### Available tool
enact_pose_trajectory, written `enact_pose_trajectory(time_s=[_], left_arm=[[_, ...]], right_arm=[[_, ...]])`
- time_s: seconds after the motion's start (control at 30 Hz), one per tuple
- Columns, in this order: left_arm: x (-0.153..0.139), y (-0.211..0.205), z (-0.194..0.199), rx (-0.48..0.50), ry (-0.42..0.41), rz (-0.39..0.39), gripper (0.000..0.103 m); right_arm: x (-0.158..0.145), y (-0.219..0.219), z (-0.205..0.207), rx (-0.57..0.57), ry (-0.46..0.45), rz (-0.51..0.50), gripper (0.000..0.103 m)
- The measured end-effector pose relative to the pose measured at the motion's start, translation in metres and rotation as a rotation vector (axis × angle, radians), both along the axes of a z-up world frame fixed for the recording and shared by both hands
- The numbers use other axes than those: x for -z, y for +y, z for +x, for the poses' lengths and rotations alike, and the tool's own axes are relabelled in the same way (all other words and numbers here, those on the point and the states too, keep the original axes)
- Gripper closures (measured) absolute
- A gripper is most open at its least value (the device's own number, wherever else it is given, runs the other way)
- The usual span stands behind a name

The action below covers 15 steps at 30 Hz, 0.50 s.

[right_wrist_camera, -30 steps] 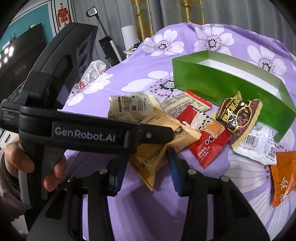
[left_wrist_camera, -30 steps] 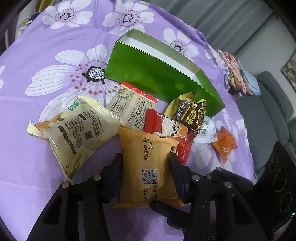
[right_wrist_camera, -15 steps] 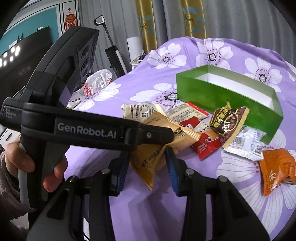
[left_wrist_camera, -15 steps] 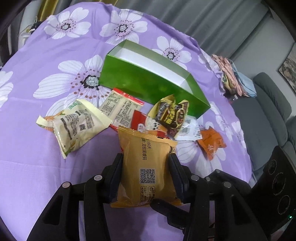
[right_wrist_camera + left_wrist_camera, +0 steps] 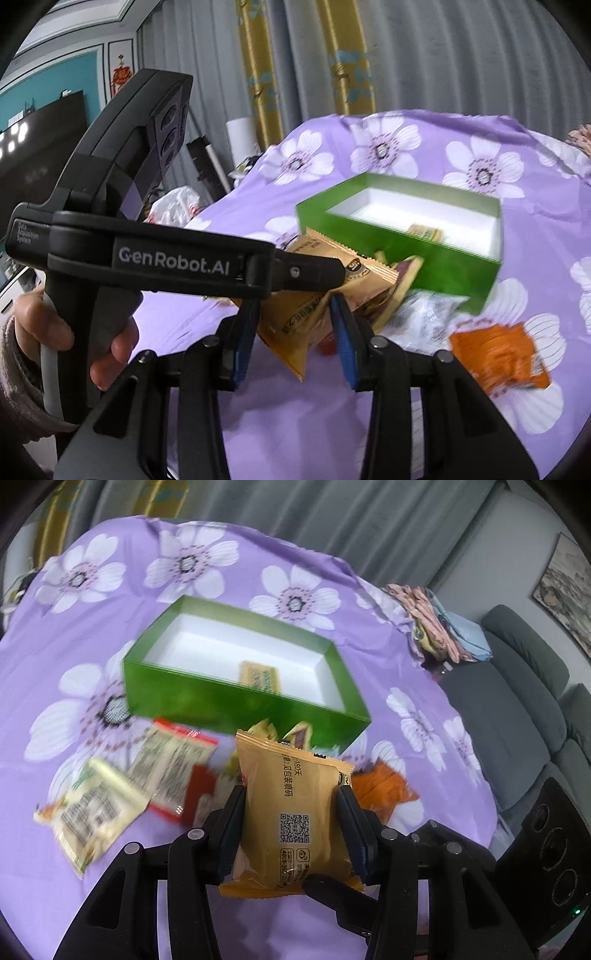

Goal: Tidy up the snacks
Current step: 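Carry the yellow bag into the green box and open the left gripper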

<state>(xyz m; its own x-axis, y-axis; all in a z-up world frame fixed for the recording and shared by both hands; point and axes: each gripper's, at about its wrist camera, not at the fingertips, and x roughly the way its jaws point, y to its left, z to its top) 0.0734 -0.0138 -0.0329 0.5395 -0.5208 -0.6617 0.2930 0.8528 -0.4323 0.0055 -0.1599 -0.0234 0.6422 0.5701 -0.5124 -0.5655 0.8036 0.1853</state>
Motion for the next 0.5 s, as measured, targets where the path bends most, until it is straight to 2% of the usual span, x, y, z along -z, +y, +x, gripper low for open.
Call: enact_pose_trajectory(time_s=[0.2,0.5], left_arm=[[-0.027,-0.019,0.037,0.025,-0.051,0.025,0.054],[-0.031,-0.024,0.114,0.025,0.014,-0.032,0.054]], right_arm=[[-0.018,-0.012,0.036,0.033,-0.045,0.02,0.063],[-0.022,-0.018,0.107,0.056,-0.023,0.02,0.063]])
